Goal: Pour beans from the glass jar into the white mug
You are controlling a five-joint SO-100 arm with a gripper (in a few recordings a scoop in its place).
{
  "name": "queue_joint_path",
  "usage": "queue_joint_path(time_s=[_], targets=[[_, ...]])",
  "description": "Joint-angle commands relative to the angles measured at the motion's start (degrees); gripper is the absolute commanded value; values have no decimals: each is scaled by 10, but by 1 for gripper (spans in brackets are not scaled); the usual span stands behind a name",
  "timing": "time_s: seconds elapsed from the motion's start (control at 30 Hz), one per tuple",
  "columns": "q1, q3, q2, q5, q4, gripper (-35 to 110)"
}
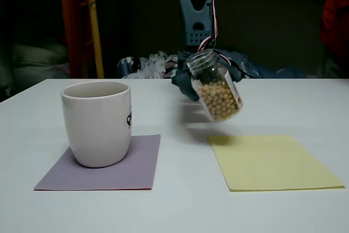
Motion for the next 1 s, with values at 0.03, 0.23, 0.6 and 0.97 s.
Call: queue_joint_path(time_s=[0.03, 0.23, 0.6, 0.97], targets=[[27, -1, 95, 40, 72, 4], [54, -67, 98, 86, 159, 3], [120, -214, 54, 207, 301, 0], [132, -246, 35, 275, 345, 0]])
